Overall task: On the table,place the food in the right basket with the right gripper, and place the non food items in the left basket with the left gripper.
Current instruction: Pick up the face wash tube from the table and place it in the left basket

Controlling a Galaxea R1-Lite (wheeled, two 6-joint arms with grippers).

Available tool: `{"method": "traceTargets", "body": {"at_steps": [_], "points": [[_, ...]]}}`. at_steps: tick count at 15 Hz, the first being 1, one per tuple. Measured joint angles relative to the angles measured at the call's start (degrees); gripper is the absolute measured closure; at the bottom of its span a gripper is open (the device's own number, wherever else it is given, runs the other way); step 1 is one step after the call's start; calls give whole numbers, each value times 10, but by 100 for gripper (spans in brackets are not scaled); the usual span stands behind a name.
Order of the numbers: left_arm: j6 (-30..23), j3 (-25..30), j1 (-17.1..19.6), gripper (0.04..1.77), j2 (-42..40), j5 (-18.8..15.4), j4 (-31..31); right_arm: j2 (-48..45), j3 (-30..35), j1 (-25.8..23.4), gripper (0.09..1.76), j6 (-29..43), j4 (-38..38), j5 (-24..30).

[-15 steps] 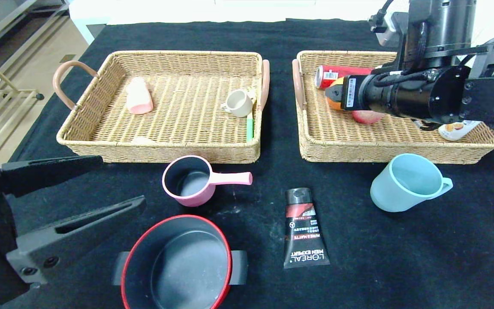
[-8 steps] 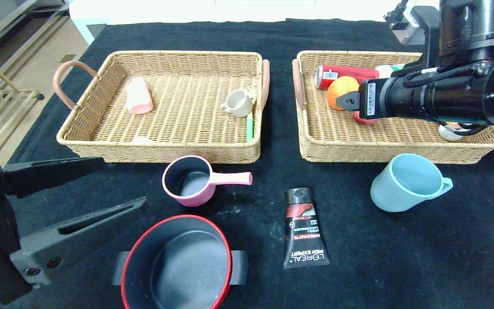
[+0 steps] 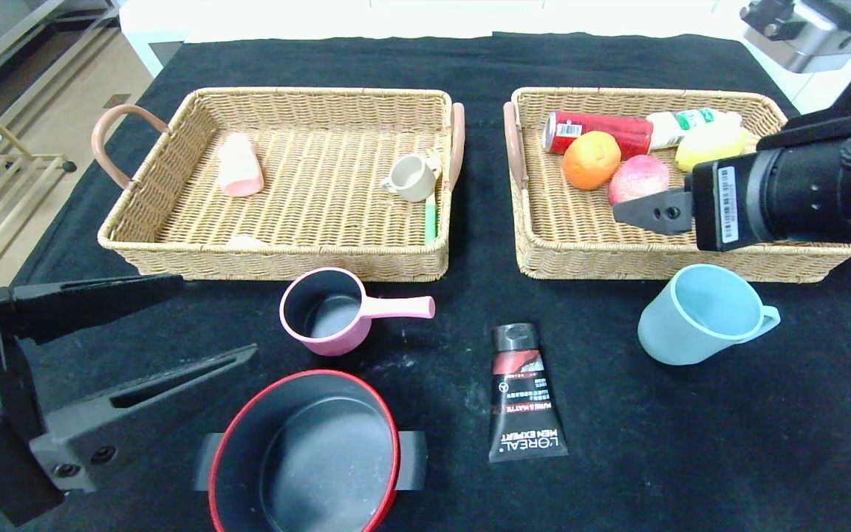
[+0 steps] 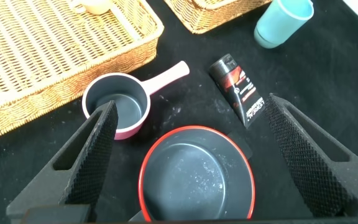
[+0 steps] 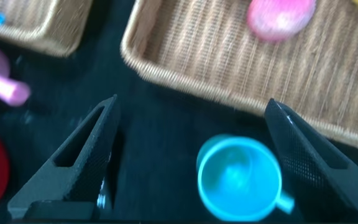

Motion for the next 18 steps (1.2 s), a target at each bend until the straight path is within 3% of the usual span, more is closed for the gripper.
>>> {"method": "traceTargets", "body": {"at_steps": [4, 7, 13, 18], "points": [[3, 0, 0, 9, 3, 2, 0, -55, 67, 42, 15, 3, 12, 0], [3, 0, 0, 9, 3, 2, 0, -58, 85, 87, 15, 57, 12, -12], [6, -1, 0, 9, 3, 2, 0, 50, 53, 155, 15, 177, 11, -113], [10, -1, 0, 9, 1, 2, 0, 131, 18, 173, 15, 203, 13, -127]]}}
